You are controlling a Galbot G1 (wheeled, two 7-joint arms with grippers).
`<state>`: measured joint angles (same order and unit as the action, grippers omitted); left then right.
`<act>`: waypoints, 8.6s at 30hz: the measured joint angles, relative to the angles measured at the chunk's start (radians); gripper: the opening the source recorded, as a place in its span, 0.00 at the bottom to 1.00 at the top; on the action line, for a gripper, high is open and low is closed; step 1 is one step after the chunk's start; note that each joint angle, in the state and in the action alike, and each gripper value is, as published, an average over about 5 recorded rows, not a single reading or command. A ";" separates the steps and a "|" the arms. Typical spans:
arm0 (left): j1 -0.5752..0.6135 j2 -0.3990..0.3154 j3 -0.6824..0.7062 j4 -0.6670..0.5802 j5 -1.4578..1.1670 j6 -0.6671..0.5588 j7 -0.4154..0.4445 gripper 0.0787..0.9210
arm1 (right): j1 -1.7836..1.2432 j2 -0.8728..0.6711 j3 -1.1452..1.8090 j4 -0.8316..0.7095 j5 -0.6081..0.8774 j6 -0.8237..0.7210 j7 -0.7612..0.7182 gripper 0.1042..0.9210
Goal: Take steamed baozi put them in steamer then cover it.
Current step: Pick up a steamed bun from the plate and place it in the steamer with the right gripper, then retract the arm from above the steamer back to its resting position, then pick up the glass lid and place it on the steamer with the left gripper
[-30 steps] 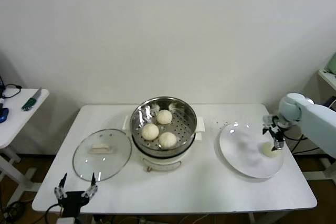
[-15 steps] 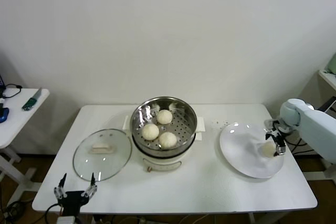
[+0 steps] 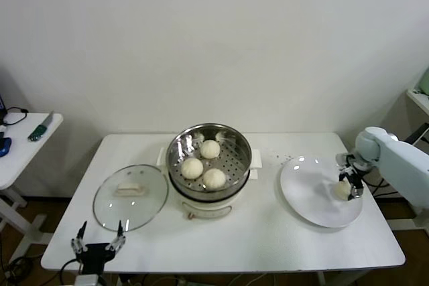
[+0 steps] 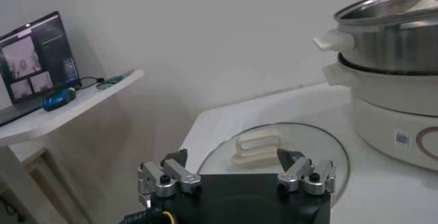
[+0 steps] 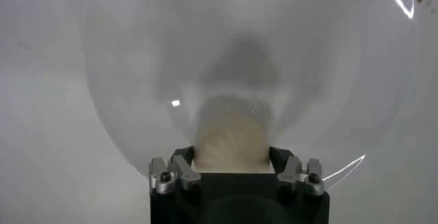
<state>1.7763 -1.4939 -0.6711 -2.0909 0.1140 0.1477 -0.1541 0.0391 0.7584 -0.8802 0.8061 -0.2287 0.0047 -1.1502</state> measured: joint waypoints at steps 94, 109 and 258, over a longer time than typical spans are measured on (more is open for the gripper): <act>0.025 0.064 0.070 -0.074 0.004 0.027 0.066 0.88 | 0.708 0.628 -0.920 0.176 1.145 -0.327 0.135 0.88; -0.007 0.074 0.043 -0.069 0.027 0.026 0.064 0.88 | 0.715 0.379 -0.732 0.277 1.157 -0.190 0.317 0.88; -0.465 0.482 0.283 0.134 1.161 0.478 0.124 0.08 | -1.434 0.420 1.564 0.837 0.541 0.186 0.929 0.88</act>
<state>1.3112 -1.0124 -0.3882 -1.9565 1.2754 0.6254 -0.0298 -1.3948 1.1782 0.6838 1.6429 0.3124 0.1907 -0.2210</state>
